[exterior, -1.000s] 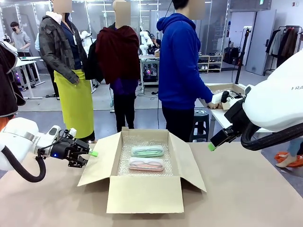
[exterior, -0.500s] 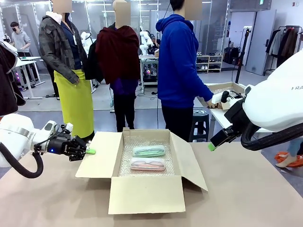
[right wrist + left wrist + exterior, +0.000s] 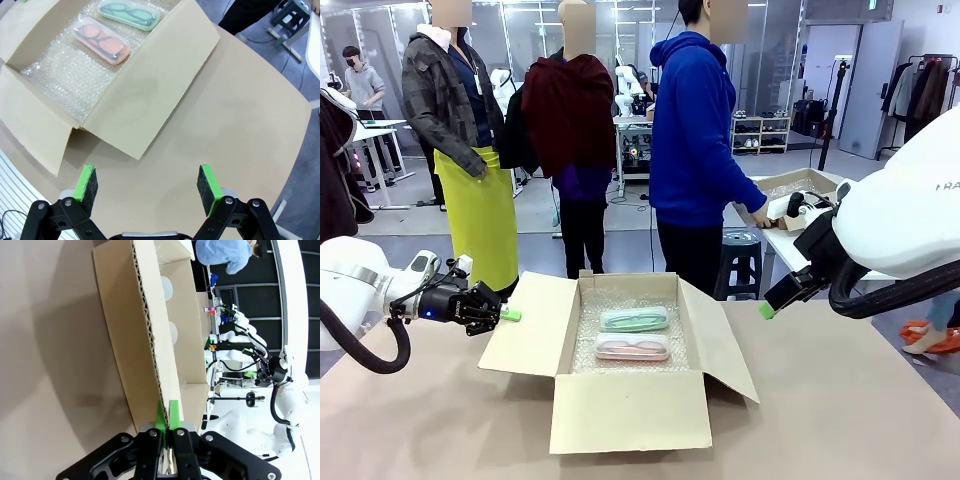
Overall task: Pack the glasses set securely to prepare it for shipping.
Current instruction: Position the Package Box on the left side of the table.
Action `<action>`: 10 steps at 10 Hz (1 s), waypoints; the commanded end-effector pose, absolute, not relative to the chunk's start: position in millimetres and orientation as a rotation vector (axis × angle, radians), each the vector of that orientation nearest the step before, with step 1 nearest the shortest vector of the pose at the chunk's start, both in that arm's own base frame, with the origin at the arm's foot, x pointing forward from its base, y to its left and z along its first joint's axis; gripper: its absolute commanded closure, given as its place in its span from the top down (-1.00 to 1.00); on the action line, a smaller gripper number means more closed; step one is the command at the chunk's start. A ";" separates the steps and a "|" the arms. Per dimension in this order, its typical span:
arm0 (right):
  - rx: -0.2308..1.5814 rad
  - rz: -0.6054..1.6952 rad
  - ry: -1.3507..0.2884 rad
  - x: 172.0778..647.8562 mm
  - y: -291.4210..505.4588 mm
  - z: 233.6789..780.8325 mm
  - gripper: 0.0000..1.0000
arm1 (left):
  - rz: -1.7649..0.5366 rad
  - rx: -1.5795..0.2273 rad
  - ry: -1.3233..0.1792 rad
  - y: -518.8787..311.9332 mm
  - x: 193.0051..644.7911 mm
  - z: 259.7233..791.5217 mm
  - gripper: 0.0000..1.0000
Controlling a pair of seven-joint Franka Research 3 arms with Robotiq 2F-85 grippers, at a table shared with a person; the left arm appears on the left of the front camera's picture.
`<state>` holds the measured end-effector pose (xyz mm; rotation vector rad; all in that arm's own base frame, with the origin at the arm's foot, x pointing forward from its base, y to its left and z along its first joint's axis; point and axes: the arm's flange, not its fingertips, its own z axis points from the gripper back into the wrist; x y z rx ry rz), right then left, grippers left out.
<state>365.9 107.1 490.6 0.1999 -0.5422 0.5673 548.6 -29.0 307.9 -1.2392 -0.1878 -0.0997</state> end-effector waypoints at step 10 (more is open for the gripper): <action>0.201 0.545 -0.533 362.7 109.8 491.0 1.00 | -0.128 -1.195 -0.145 76.3 523.7 316.7 -0.95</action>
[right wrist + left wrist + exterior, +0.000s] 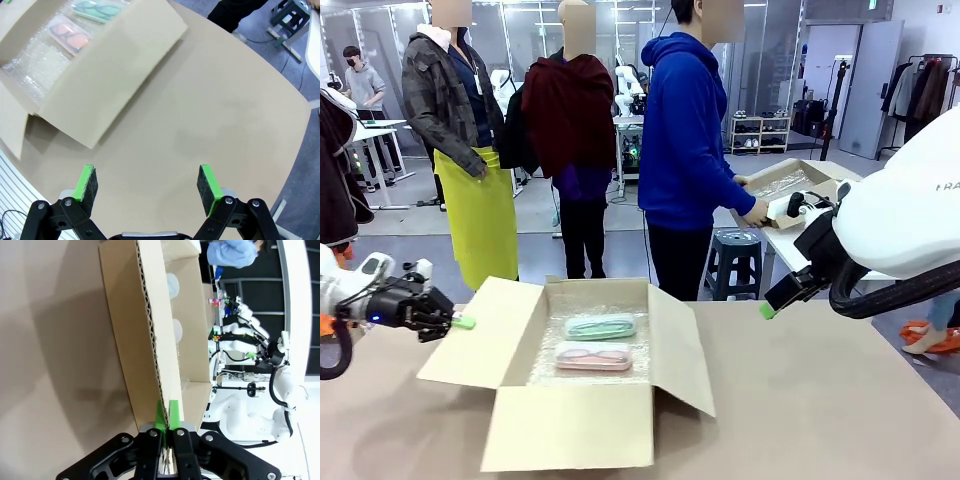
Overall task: Pack the glasses set securely to prepare it for shipping.
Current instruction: Position the Package Box on the left side of the table.
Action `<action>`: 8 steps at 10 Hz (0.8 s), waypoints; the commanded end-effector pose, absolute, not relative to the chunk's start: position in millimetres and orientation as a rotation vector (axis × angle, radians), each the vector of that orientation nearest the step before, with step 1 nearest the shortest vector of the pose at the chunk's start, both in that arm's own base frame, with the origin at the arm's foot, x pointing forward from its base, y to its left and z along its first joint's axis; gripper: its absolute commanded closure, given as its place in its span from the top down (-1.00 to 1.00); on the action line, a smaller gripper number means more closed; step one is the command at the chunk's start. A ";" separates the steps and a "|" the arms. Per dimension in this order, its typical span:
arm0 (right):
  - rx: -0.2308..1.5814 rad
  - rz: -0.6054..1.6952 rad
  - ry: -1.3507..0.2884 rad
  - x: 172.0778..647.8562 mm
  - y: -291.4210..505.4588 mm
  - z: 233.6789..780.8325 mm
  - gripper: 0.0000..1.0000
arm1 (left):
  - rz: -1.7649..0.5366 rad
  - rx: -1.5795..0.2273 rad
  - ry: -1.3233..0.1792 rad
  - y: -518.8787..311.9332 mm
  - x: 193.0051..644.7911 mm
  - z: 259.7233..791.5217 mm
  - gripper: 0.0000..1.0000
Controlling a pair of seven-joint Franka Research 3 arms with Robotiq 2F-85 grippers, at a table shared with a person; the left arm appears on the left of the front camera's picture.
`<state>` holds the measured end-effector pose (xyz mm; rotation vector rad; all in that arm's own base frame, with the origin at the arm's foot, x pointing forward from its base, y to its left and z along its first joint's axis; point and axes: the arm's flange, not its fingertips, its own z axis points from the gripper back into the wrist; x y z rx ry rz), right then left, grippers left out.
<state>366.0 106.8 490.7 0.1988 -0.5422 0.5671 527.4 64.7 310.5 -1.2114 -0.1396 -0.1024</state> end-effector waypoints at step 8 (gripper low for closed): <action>0.201 0.545 -0.533 362.7 109.8 491.0 1.00 | -0.059 -1.172 -0.172 262.2 473.0 318.7 -0.95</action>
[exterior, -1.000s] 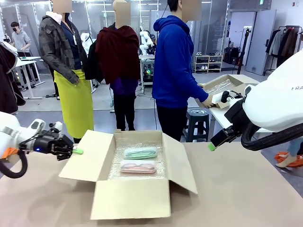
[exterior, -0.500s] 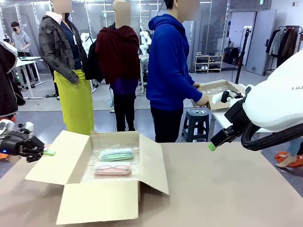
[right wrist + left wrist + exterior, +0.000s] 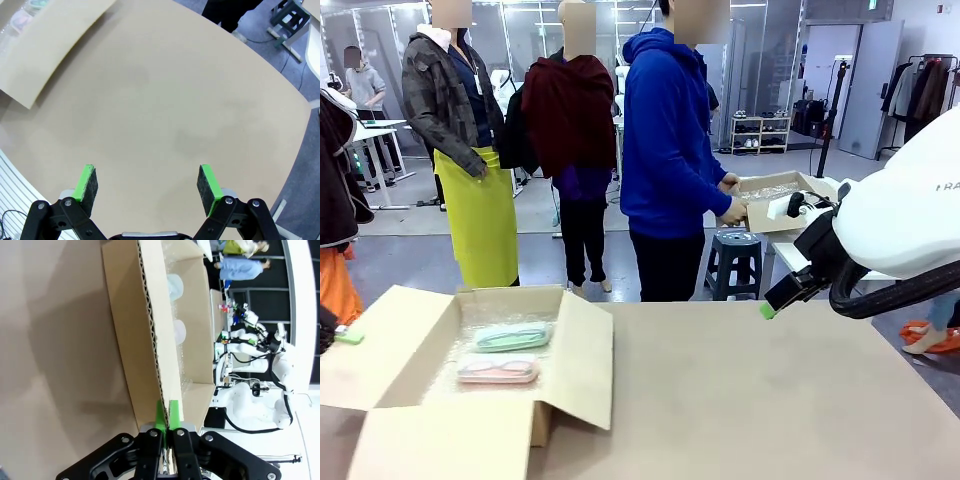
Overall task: Pack the glasses set securely to prepare it for shipping.
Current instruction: Position the Package Box on the left side of the table.
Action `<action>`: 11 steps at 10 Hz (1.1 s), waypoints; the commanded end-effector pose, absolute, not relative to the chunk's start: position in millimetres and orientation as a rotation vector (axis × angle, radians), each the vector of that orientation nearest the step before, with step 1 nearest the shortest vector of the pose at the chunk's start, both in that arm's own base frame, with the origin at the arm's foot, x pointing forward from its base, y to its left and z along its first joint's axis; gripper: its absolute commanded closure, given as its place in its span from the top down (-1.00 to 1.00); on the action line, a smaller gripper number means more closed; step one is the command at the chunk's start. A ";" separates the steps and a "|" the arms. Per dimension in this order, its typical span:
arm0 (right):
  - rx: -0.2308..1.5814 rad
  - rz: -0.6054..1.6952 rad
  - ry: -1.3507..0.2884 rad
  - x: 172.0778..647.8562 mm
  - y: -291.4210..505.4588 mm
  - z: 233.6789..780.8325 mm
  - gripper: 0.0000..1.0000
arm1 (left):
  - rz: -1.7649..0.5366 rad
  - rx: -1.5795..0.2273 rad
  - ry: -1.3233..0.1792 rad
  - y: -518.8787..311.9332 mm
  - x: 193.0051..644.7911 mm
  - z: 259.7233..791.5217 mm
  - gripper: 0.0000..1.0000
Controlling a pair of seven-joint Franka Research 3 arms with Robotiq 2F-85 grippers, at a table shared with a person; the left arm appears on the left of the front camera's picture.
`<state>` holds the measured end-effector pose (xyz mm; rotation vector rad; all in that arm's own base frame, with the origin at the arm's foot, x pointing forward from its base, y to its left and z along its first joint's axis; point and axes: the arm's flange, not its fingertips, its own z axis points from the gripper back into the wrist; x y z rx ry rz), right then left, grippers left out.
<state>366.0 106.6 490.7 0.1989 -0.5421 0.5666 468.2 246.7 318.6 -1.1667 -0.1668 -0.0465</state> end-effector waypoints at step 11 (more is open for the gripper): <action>0.201 0.545 -0.533 362.7 109.8 491.0 1.00 | 0.013 -1.104 -0.195 344.4 438.2 340.9 -0.95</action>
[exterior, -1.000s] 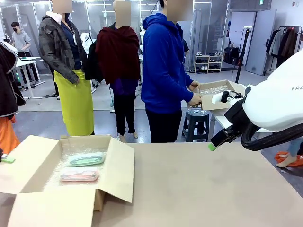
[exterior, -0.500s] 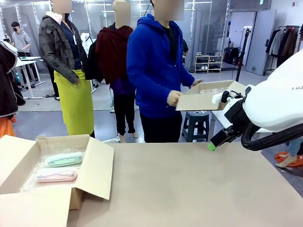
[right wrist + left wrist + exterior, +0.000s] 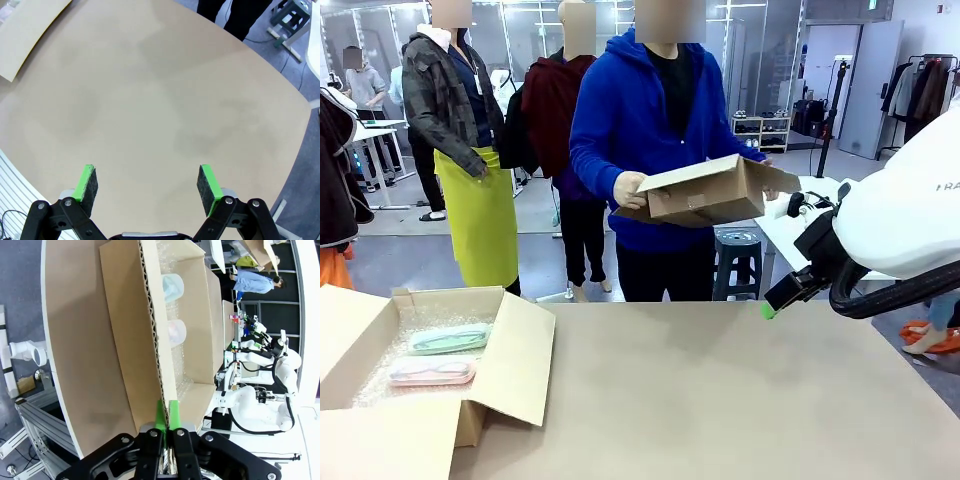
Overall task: Pack the glasses set securely to prepare it for shipping.
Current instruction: Position the Package Box on the left side of the table.
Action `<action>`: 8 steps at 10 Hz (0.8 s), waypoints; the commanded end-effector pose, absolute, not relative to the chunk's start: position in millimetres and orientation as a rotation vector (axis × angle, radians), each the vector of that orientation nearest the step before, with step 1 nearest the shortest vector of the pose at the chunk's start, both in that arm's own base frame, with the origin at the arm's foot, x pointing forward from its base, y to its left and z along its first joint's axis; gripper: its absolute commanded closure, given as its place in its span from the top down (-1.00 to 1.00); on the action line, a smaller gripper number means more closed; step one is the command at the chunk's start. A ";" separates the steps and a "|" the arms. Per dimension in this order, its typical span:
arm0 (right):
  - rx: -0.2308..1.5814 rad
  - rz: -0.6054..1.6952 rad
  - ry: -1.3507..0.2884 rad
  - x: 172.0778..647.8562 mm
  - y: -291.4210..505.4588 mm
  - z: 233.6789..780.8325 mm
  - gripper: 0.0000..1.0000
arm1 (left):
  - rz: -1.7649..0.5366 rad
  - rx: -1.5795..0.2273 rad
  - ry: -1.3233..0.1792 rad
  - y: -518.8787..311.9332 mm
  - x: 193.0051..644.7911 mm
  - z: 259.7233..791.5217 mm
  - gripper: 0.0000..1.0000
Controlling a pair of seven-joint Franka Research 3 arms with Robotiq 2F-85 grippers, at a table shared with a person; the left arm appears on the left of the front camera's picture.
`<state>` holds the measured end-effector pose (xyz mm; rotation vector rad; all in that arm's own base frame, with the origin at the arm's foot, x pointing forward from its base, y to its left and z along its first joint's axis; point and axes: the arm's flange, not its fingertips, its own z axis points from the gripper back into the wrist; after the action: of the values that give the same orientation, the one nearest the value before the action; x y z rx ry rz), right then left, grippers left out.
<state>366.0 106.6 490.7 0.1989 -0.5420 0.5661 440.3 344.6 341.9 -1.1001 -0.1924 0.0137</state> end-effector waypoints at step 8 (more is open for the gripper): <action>0.201 0.545 -0.533 362.7 109.8 491.0 1.00 | 0.131 -0.793 -0.309 388.1 409.7 403.7 1.00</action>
<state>366.0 106.6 490.8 0.1990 -0.5421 0.5657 422.9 391.7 375.4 -0.9276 -0.2813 0.0842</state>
